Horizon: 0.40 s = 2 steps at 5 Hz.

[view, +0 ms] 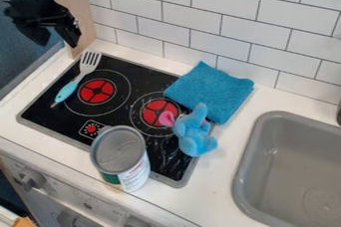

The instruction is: Move the blue sponge above right top burner

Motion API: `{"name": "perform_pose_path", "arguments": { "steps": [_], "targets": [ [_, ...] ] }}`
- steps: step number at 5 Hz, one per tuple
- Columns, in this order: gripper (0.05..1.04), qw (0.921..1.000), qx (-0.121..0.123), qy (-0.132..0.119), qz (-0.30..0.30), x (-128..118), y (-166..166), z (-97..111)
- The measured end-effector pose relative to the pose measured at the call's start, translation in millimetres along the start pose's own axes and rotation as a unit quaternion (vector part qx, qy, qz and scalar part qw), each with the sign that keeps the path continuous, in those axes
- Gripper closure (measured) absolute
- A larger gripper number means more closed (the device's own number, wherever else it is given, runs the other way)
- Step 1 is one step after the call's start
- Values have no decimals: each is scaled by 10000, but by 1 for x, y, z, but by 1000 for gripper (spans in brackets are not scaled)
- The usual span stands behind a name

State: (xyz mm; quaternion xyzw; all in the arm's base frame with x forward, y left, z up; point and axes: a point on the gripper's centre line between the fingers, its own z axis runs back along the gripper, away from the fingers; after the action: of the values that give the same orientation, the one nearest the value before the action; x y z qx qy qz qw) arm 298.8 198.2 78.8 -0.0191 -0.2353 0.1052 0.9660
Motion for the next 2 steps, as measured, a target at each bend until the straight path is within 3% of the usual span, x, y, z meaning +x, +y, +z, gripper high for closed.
{"name": "perform_pose_path", "arguments": {
  "steps": [1, 2],
  "targets": [
    [84, 9998, -81, 157, 83, -8, -1, -10],
    [84, 9992, -223, 192, 258, -21, -28, -9]
  ]
}}
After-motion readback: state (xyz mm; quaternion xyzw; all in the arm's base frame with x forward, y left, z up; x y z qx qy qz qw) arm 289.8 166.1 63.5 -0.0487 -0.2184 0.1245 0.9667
